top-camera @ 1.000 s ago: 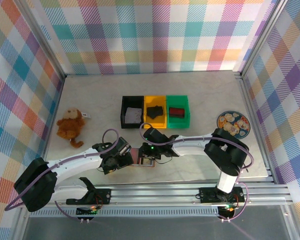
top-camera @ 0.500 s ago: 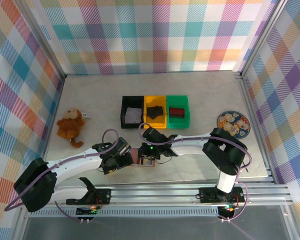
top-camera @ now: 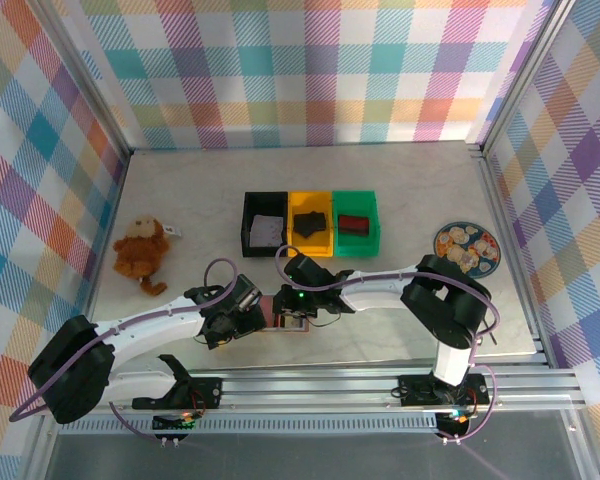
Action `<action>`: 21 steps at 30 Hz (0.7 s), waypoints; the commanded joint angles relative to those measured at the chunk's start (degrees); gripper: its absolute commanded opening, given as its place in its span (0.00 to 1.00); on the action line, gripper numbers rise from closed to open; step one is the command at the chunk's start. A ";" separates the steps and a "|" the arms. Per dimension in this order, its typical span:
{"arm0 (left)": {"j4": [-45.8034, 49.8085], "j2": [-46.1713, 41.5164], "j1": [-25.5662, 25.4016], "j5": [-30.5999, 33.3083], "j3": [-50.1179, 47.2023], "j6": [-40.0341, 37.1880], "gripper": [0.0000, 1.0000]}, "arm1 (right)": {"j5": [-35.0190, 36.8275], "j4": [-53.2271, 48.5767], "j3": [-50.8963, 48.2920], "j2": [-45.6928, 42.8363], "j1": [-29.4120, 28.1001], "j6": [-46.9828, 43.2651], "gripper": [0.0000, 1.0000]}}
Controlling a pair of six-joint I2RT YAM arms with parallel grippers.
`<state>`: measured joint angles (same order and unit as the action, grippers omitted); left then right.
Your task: Take the credit cards out of the card holder
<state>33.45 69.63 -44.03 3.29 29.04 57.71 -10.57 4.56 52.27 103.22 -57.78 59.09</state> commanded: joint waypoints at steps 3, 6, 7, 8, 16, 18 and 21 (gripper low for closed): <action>-9.64 4.83 0.54 -7.33 -5.92 1.80 0.95 | -1.91 3.71 -1.19 0.67 -0.37 -0.74 0.20; -9.68 4.82 0.58 -7.33 -5.83 1.79 0.95 | -2.01 3.93 -1.59 0.71 -0.33 -0.47 0.19; -9.64 4.82 0.53 -7.33 -5.83 1.79 0.95 | -2.00 4.25 -1.79 0.67 -0.35 -0.34 0.19; -9.59 4.88 0.56 -7.27 -5.83 1.84 0.95 | -2.00 4.57 -1.99 0.62 -0.35 -0.21 0.18; -9.13 4.67 0.53 -7.23 -5.48 1.71 0.96 | -1.47 5.18 -3.09 -0.38 -0.33 -0.03 0.12; -8.97 4.34 0.49 -7.24 -5.39 1.77 0.95 | -1.34 5.17 -3.31 -0.76 -0.35 -0.26 0.08; -8.50 3.81 0.53 -6.99 -5.21 1.75 0.96 | -0.88 5.64 -4.43 -1.50 -0.35 -0.29 0.07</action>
<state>33.50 69.63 -44.03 3.31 29.08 57.84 -11.00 9.45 49.34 103.02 -57.78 59.11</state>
